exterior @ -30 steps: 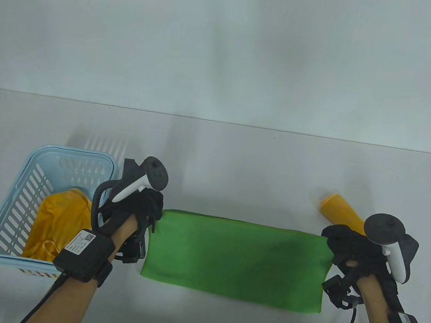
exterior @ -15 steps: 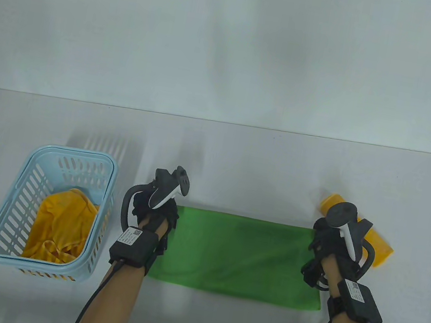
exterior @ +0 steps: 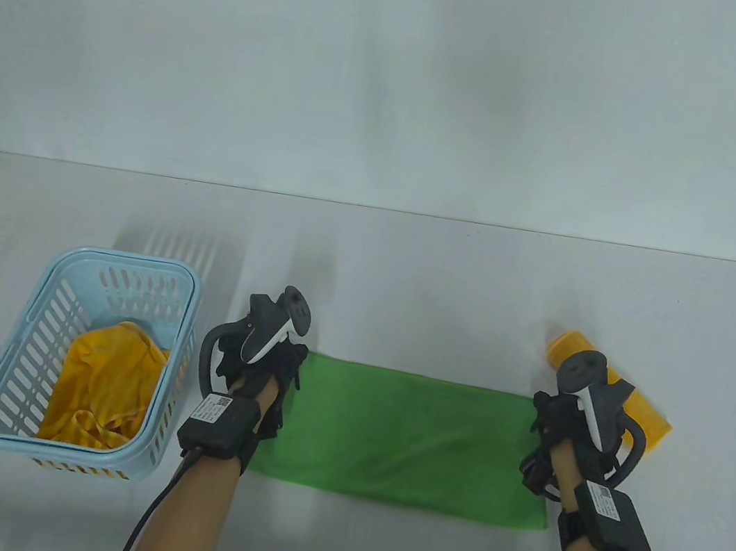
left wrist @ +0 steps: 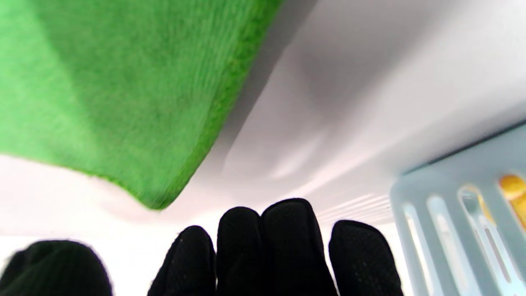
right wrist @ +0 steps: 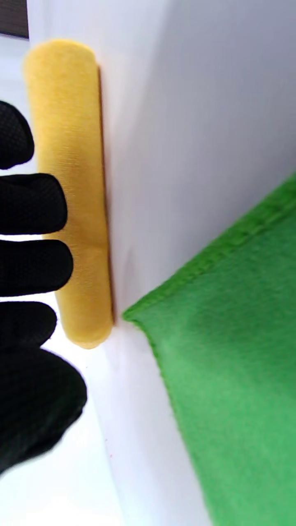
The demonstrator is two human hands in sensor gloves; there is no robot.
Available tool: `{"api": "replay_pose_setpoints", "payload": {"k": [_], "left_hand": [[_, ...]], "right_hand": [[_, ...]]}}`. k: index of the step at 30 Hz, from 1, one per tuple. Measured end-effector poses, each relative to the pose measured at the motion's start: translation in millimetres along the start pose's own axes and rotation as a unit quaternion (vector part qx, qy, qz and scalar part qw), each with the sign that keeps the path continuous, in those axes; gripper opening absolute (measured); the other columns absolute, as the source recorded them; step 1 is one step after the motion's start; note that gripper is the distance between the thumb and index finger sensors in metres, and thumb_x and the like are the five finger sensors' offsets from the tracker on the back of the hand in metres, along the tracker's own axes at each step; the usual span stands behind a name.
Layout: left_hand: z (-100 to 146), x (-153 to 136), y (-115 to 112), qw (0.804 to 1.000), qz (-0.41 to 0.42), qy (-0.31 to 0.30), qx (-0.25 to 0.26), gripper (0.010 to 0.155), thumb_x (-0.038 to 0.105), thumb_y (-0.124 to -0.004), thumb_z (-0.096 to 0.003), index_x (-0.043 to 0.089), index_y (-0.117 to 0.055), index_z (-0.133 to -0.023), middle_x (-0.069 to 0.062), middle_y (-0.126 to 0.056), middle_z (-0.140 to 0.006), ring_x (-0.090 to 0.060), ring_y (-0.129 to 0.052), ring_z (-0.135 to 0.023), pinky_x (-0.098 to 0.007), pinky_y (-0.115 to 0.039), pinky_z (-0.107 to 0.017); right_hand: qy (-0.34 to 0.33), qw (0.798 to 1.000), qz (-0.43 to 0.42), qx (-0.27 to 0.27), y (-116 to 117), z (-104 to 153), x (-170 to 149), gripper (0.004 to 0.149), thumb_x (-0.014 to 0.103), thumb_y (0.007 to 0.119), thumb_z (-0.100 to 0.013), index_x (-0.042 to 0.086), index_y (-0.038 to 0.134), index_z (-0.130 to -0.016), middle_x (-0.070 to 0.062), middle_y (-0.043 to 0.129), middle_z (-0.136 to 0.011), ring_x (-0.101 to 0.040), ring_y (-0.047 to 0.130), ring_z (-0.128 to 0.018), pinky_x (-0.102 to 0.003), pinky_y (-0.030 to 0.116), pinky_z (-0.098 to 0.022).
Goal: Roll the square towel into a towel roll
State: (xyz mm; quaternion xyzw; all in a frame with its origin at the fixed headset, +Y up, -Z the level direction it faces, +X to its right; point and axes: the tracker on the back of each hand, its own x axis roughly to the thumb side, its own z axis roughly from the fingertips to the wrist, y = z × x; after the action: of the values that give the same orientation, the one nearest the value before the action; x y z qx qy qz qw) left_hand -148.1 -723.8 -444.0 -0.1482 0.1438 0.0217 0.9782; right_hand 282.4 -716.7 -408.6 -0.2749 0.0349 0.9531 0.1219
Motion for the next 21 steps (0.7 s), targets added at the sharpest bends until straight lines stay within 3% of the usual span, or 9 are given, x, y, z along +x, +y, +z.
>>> {"api": "replay_pose_setpoints", "payload": {"k": [6,14,21], "left_hand": [[21.4,3.6,24.4,0.999,0.009,-0.032,0.027,0.080,0.064,-0.070,-0.0339,0.035,-0.052,-0.106,0.001,-0.061,-0.112,-0.032,-0.073,-0.102,-0.055,-0.063,-0.074],[73.6,-9.0,64.6,0.989,0.043,-0.116,0.087,0.083,0.065,-0.070,-0.0338,0.035,-0.048,-0.108,0.000,-0.056,-0.115,-0.035,-0.067,-0.107,-0.055,-0.061,-0.076],[126.0,-40.4,70.5,0.968,0.041,-0.187,0.160,0.085,0.066,-0.071,-0.0338,0.035,-0.047,-0.109,0.000,-0.052,-0.117,-0.036,-0.064,-0.108,-0.057,-0.059,-0.077]], "right_hand": [[-0.025,0.999,-0.003,-0.021,-25.3,16.4,8.1,0.073,0.056,0.082,-0.030,0.042,0.054,-0.096,0.006,0.062,-0.106,-0.034,0.060,-0.102,-0.061,0.052,-0.072],[-0.125,0.991,-0.004,-0.045,-57.0,60.3,35.0,0.076,0.059,0.079,-0.030,0.044,0.047,-0.098,0.007,0.053,-0.110,-0.035,0.050,-0.107,-0.064,0.046,-0.074],[-0.226,0.973,-0.013,-0.051,-69.4,112.0,62.9,0.078,0.060,0.078,-0.031,0.045,0.042,-0.099,0.007,0.046,-0.113,-0.035,0.041,-0.109,-0.065,0.040,-0.074]]}}
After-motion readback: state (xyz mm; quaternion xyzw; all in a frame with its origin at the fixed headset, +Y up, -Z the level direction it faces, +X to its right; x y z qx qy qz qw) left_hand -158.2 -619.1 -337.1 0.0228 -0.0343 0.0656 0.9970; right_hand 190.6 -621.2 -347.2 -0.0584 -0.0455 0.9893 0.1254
